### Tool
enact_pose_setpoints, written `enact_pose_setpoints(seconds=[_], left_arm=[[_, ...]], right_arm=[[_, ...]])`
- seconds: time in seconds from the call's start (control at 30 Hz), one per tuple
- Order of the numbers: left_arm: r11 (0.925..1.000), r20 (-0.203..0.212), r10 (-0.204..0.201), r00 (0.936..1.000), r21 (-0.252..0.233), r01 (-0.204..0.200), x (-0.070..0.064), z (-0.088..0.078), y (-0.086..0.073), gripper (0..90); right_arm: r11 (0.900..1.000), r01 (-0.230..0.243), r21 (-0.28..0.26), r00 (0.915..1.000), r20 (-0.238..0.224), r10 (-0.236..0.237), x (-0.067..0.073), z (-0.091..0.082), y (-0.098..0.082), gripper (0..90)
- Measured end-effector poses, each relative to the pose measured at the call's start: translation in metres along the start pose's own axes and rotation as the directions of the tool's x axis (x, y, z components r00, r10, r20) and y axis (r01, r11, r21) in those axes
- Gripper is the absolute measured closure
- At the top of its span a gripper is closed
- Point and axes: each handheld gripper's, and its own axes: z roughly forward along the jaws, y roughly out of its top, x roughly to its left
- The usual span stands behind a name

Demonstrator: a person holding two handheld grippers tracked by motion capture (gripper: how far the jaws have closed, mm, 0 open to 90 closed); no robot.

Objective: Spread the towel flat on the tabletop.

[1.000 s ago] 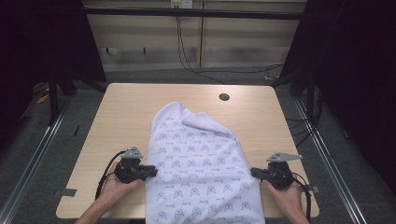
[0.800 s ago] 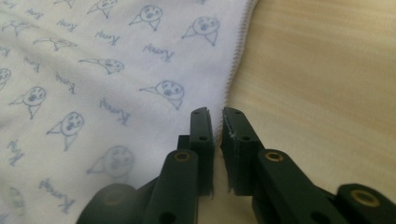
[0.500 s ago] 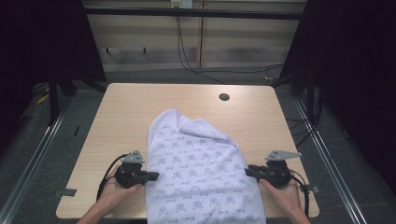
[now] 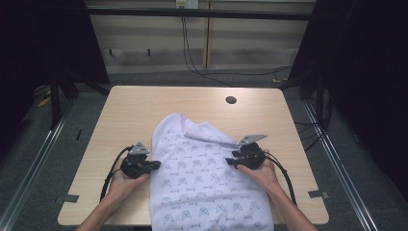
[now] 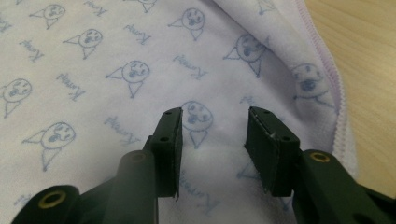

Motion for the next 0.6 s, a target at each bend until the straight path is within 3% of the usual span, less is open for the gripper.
enact_pose_setpoints(seconds=[0.1, 0.17, 0.23, 0.3, 0.33, 0.37, 0.47, 0.5, 0.53, 0.57, 0.6], left_arm=[[1.0000, 0.005, -0.003, 1.0000, 0.003, 0.003, -0.001, 0.000, 0.000, 89.4], [1.0000, 0.028, -0.007, 0.9996, -0.003, 0.007, -0.002, 0.000, -0.001, 89.3], [1.0000, 0.066, 0.006, 0.9978, 0.000, -0.006, -0.008, -0.001, -0.004, 89.1], [0.9999, 0.088, 0.014, 0.9960, 0.002, -0.014, -0.011, -0.001, -0.005, 89.0], [0.9994, 0.119, 0.028, 0.9925, 0.017, -0.031, -0.019, -0.003, -0.007, 89.1], [0.9994, 0.119, 0.028, 0.9925, 0.017, -0.031, -0.019, -0.003, -0.007, 89.0], [0.9962, 0.195, 0.067, 0.9786, 0.042, -0.077, -0.040, -0.009, -0.014, 89.0], [0.9962, 0.195, 0.067, 0.9786, 0.042, -0.077, -0.040, -0.009, -0.014, 89.0], [0.9944, 0.229, 0.074, 0.9706, 0.057, -0.089, -0.051, -0.014, -0.019, 88.9], [0.9944, 0.229, 0.074, 0.9706, 0.057, -0.089, -0.051, -0.014, -0.019, 88.4], [0.9917, 0.257, 0.090, 0.9622, 0.065, -0.110, -0.060, -0.018, -0.024, 87.6]], right_arm=[[0.999, 0.027, 0.017, 0.9990, 0.034, -0.028, 0.005, -0.002, -0.001, 62.1], [0.999, 0.034, 0.032, 0.9991, 0.025, -0.035, 0.009, -0.007, -0.004, 78.6], [0.999, 0.010, 0.031, 0.9999, 0.005, -0.010, 0.013, -0.019, -0.016, 86.8], [0.999, -0.003, 0.033, 1.0000, 0.000, 0.003, 0.014, -0.023, -0.021, 87.0], [0.999, -0.011, 0.041, 0.9998, -0.017, 0.012, 0.019, -0.033, -0.030, 87.1], [0.999, -0.014, 0.049, 0.9997, -0.021, 0.015, 0.023, -0.039, -0.035, 87.1], [0.997, -0.026, 0.074, 0.9979, -0.058, 0.030, 0.037, -0.058, -0.053, 86.9], [0.997, -0.026, 0.074, 0.9979, -0.058, 0.030, 0.037, -0.058, -0.053, 86.9], [0.996, -0.033, 0.088, 0.9944, -0.098, 0.041, 0.047, -0.070, -0.065, 86.4], [0.995, -0.037, 0.098, 0.9923, -0.114, 0.048, 0.052, -0.076, -0.070, 85.6], [0.994, -0.030, 0.106, 0.9916, -0.122, 0.043, 0.057, -0.081, -0.075, 81.8]])
